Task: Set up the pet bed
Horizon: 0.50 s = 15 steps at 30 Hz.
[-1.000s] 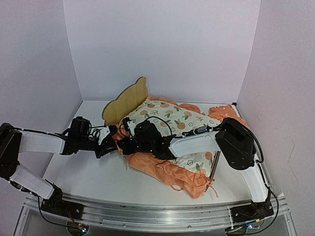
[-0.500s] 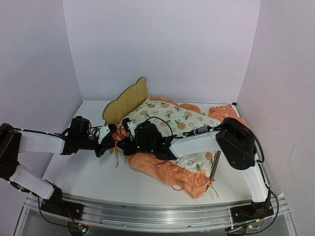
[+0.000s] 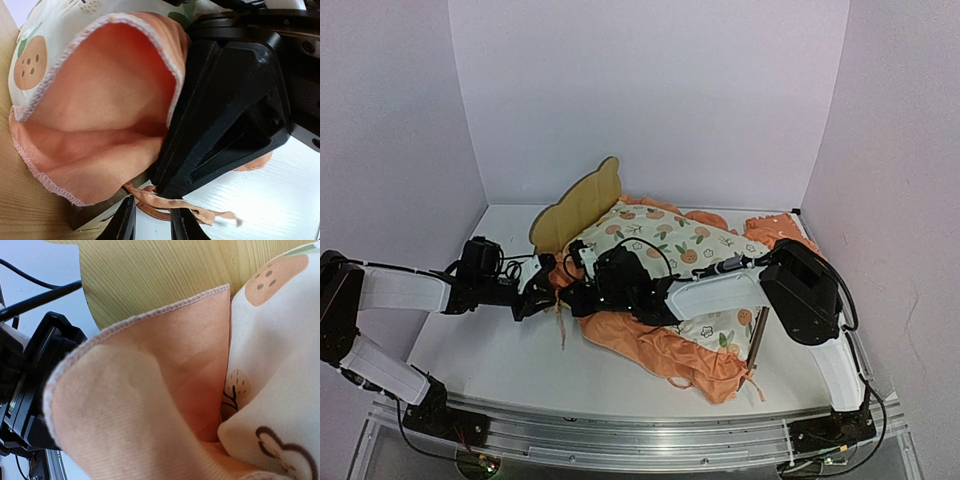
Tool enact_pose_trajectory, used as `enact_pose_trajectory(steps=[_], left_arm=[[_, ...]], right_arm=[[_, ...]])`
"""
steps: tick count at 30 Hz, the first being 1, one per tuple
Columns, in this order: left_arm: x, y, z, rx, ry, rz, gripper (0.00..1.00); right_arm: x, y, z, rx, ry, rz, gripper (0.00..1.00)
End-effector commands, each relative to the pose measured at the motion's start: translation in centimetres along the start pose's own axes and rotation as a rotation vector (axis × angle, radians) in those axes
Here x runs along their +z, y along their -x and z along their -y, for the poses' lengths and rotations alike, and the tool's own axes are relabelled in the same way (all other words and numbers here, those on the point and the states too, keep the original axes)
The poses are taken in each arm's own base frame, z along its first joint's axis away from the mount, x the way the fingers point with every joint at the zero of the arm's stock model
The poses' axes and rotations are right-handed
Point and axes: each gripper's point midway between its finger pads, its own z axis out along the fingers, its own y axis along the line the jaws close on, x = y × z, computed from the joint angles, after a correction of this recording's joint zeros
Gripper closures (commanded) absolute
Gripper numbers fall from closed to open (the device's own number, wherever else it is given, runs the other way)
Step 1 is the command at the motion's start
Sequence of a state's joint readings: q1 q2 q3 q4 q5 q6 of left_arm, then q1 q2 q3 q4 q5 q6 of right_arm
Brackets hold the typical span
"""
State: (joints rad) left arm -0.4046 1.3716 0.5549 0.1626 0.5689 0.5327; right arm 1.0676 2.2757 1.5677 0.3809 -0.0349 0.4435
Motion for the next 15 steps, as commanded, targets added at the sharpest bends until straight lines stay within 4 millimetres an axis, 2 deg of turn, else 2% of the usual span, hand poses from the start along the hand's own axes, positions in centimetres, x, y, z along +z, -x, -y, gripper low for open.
enact_pose_trajectory(steps=[1, 9, 15], left_arm=[[0.4, 0.2, 0.4, 0.043, -0.036, 0.029, 0.74], [0.9, 0.0, 0.1, 0.052, -0.028, 0.040, 0.76], [1.1, -0.1, 0.2, 0.056, -0.030, 0.054, 0.82]], right_arm=[[0.0, -7.3, 1.6, 0.038, -0.055, -0.217, 1.00], [0.2, -7.5, 0.0, 0.072, 0.043, -0.230, 1.00], [0.5, -7.8, -0.1, 0.105, 0.058, -0.236, 1.00]])
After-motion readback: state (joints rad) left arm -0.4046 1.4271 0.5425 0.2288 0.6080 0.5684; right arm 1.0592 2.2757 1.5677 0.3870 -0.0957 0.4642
